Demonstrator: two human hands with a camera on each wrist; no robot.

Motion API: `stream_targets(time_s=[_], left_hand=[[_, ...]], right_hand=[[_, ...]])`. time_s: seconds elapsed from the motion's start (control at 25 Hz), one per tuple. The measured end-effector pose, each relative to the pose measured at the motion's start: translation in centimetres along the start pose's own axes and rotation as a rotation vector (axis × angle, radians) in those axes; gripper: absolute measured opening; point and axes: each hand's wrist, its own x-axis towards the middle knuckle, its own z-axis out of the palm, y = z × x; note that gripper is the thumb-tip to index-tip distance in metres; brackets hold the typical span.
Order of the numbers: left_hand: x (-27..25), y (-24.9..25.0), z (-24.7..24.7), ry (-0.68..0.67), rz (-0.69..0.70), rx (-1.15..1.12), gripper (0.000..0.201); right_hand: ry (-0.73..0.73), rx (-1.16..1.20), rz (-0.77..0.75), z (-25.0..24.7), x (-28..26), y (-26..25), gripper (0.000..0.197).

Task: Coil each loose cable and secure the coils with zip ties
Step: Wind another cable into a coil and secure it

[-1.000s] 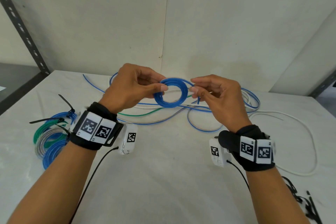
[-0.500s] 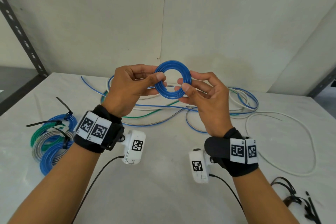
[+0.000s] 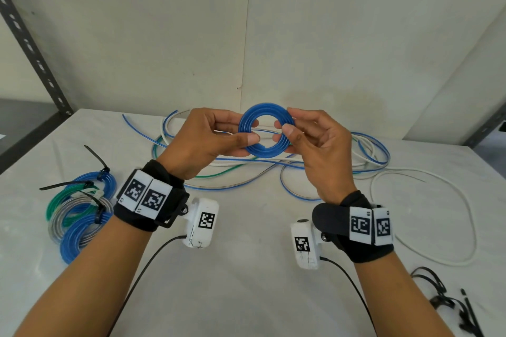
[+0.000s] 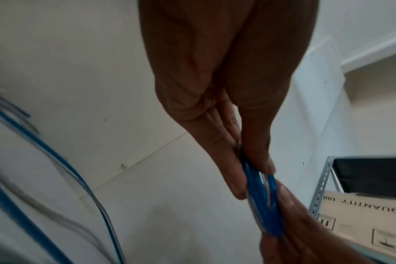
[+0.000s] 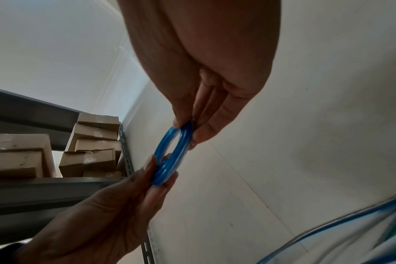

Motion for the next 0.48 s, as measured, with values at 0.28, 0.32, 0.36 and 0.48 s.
stream_targets(time_s=[0.28, 0.32, 0.36, 0.48], left_hand=[[0.03, -0.16, 0.12, 0.018, -0.022, -0.076, 0.031], [0.02, -0.13, 0.06, 0.010, -0.024, -0.072, 0.031], [0.00, -0.02, 0.01, -0.007, -0.026, -0.061, 0.032], [-0.12, 0.38, -0.18, -0.020, -0.002, -0.028, 0.033]], right_hand=[[-0.002, 0.037, 0.001, 0.50, -0.38, 0.13, 0.020], [-0.021, 0.030, 0.006, 0.45, -0.34, 0.06, 0.022], [-0.034, 0.024, 0.005, 0.33, -0.29, -0.03, 0.024], [-0.071, -0.002, 0.015, -0.09, -0.09, -0.08, 0.023]])
